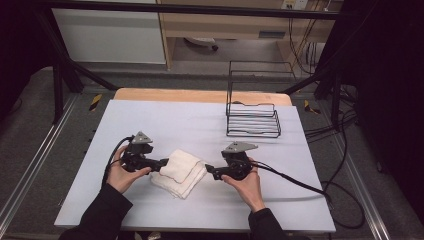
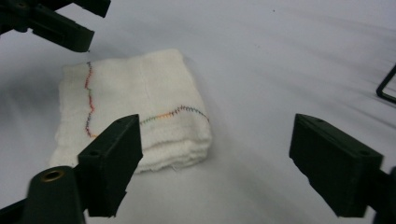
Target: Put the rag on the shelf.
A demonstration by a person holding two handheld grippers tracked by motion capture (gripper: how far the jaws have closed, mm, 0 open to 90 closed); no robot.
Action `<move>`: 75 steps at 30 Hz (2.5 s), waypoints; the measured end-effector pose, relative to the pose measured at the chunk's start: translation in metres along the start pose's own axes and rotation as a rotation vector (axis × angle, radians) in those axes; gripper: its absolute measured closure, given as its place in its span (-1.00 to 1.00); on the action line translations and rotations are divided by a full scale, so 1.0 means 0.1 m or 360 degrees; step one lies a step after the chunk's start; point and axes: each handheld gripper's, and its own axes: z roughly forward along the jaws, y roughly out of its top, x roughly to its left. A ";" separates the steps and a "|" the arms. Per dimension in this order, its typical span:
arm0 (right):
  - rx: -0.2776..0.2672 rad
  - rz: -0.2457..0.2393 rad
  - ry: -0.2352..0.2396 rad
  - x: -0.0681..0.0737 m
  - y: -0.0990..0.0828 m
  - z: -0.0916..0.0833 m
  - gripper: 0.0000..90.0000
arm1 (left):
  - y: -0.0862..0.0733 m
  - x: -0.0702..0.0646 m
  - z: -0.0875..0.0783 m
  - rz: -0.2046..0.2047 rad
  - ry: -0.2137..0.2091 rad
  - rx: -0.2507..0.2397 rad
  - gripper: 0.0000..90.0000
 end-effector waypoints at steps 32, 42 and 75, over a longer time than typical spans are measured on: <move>0.0010 0.0174 -0.0036 -0.21 -0.35 -0.21 -0.80 | 0.14 0.05 0.71 -0.0058 -0.0078 0.0088 0.25; 0.0008 0.0185 -0.0061 -0.13 -0.23 -0.07 -0.67 | 0.18 -0.01 0.69 -0.0050 -0.0102 0.0127 0.60; 0.0188 0.0314 -0.0130 0.10 -0.08 0.55 0.35 | 0.17 0.00 0.63 -0.0039 -0.0134 0.0102 0.83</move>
